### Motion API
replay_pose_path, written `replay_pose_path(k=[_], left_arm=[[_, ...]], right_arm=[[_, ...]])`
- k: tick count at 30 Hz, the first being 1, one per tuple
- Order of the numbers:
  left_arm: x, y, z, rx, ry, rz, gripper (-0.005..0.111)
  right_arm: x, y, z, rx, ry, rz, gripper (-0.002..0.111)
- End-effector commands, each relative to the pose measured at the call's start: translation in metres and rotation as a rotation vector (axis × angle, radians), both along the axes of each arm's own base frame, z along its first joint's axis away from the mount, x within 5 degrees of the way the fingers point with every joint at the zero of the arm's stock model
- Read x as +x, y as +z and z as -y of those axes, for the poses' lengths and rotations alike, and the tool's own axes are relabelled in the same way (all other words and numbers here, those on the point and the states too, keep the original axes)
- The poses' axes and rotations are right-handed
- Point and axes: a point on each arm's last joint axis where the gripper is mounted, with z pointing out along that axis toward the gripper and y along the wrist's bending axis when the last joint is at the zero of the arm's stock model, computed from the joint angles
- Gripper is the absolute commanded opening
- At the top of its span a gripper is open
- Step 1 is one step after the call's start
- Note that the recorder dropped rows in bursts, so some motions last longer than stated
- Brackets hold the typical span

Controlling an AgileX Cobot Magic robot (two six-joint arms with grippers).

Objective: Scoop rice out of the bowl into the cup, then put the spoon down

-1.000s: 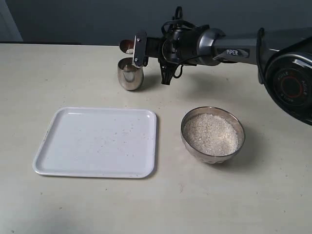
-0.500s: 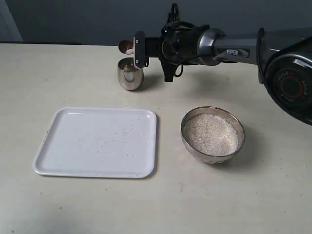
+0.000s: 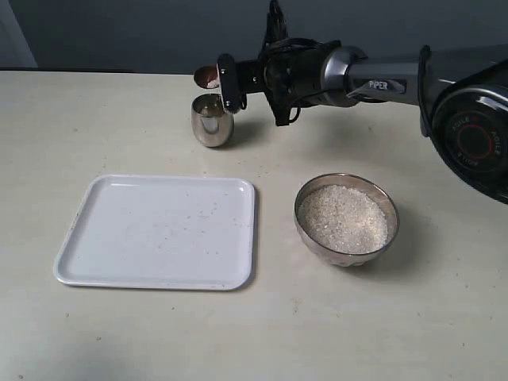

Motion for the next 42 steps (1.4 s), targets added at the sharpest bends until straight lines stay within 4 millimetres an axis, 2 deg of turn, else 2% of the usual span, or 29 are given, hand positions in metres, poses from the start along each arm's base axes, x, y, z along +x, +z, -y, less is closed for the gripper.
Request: replay_pose_path(k=[1,12,21,27,42], left_arm=[[0.000,0.003,0.000,0.000,-0.007,0.022,0.000],[0.000,0.003,0.000,0.000,-0.007,0.022,0.000],[0.000,0.003,0.000,0.000,-0.007,0.022,0.000],[0.000,0.003,0.000,0.000,-0.007,0.022,0.000],[0.000,0.003,0.000,0.000,-0.007,0.022,0.000]], right_arm=[[0.003,0.002,0.005,-0.020,-0.019,0.027,-0.001],[0.003,0.004,0.006,-0.048,-0.027,0.051,-0.001],[-0.008,-0.014,0.004,-0.121,0.015,0.042,-0.001],[-0.013,-0.009,-0.004,-0.112,0.030,0.108,-0.001],[-0.013,-0.006,-0.004,-0.114,-0.007,0.143,-0.001]])
